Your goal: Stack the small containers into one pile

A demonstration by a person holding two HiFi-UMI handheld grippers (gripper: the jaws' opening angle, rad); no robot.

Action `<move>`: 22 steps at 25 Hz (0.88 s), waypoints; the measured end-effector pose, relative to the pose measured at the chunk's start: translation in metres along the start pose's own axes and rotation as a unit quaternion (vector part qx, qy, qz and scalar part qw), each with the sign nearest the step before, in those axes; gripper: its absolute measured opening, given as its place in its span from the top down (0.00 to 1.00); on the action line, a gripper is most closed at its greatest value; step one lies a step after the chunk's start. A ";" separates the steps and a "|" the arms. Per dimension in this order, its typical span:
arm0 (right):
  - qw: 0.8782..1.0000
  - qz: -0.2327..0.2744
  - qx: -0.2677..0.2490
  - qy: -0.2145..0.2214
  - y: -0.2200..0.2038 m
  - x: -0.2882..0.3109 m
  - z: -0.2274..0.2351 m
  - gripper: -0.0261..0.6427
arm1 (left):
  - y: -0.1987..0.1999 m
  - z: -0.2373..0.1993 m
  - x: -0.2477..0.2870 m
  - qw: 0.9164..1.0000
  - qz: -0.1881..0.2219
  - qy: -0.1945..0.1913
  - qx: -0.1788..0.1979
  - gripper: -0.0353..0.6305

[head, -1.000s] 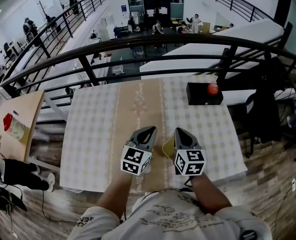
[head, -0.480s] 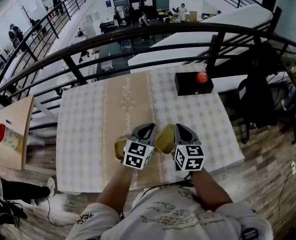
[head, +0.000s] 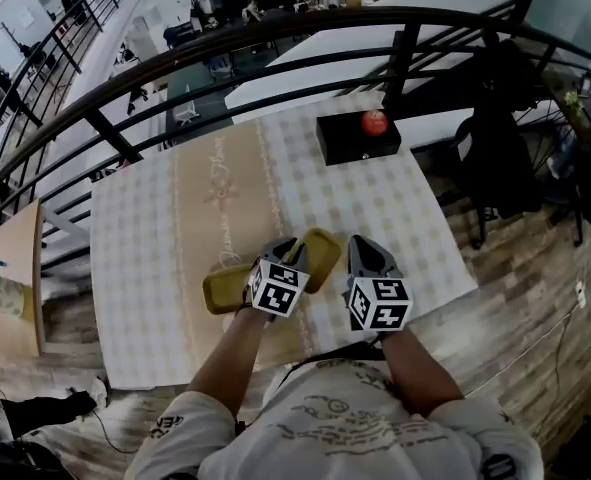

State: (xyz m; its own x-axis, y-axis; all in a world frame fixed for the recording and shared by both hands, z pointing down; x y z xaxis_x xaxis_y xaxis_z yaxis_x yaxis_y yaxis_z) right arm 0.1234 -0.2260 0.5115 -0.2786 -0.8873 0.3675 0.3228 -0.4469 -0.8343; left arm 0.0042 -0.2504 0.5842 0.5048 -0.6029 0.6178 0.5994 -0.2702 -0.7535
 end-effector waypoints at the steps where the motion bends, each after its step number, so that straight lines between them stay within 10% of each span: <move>1: 1.000 -0.001 0.004 -0.005 -0.001 0.000 0.007 0.96 | -0.006 0.003 0.009 1.000 -0.020 -0.005 0.007 0.86; 16: 0.998 -0.019 0.044 -0.041 0.007 0.010 0.086 0.96 | -0.067 0.001 0.093 0.971 -0.234 -0.041 0.039 0.84; 22: 0.997 -0.027 0.050 -0.044 0.006 0.014 0.100 0.96 | -0.077 0.005 0.102 0.966 -0.250 -0.067 0.029 0.86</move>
State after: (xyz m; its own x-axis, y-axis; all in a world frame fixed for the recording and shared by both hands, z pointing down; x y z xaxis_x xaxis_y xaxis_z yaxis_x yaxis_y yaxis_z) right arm 0.2119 -0.2525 0.5524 -0.2187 -0.8662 0.4494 0.3984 -0.4996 -0.7692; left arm 0.0133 -0.2873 0.7065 0.2174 -0.3051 0.9272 0.8206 -0.4572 -0.3428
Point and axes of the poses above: the fingertips, and each gripper's own axes: x forward along the fingers, z to its right, y out of its top, the point moved 2 cm from there along -x, backward along the fingers, and after that the axes turned 13 degrees about x, right-handed, at the moved point
